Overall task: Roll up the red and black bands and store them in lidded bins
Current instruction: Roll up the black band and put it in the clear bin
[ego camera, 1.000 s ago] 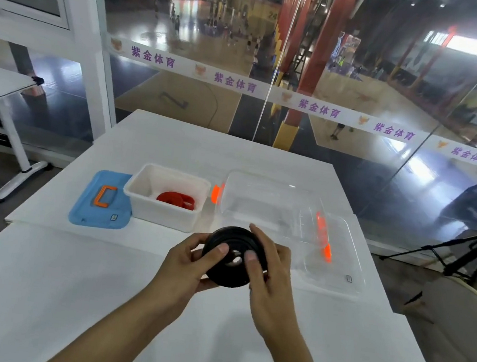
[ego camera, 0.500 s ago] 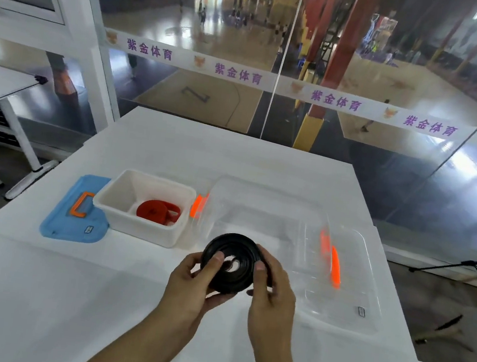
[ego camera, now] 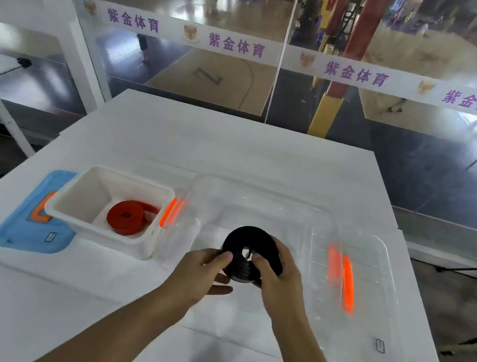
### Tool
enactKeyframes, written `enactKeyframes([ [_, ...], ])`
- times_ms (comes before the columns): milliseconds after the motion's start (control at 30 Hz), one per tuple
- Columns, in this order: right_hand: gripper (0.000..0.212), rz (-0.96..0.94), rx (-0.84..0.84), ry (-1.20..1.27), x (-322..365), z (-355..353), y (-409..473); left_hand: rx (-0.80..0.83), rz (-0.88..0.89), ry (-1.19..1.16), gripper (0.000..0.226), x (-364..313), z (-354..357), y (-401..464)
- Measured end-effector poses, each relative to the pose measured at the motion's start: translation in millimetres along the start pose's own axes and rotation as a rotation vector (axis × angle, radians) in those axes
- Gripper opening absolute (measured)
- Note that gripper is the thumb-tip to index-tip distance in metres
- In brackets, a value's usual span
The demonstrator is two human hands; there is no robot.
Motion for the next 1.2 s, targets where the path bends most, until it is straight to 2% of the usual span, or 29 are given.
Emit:
enactKeyframes([
  [167,0.046,0.202,0.021,-0.107,-43,-1,55,-0.151,0.047,0.159,0.02,-21,7,67],
  [367,0.037,0.339,0.047,-0.298,-90,3,107,-0.12,-0.056,0.393,0.017,-19,29,141],
  [433,0.04,0.376,0.082,-0.349,-109,7,122,-0.111,-0.109,0.44,0.017,-15,36,164],
  [533,0.045,0.437,0.106,-0.39,-132,13,142,-0.138,-0.168,0.527,0.035,-8,47,196],
  [667,0.052,0.498,0.156,-0.472,-152,20,163,-0.258,-0.24,0.64,0.058,1,55,228],
  [933,0.051,0.518,0.332,-0.644,-184,25,178,-0.174,-0.185,0.807,0.032,14,61,261],
  [1100,0.045,0.48,0.332,-0.699,-187,15,180,-0.142,-0.153,0.785,0.034,13,56,266],
  [1200,0.06,0.455,0.312,-0.644,-182,17,179,-0.109,-0.109,0.888,0.034,7,59,257],
])
Point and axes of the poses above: each hand's wrist, its own y-axis towards the middle knuckle, its own z-axis out of the palm, x = y × z, the point moved 7 cm from there along y, towards the middle knuckle, and after that the axes turned 13 degrees about -z, right-handed, at the moved point
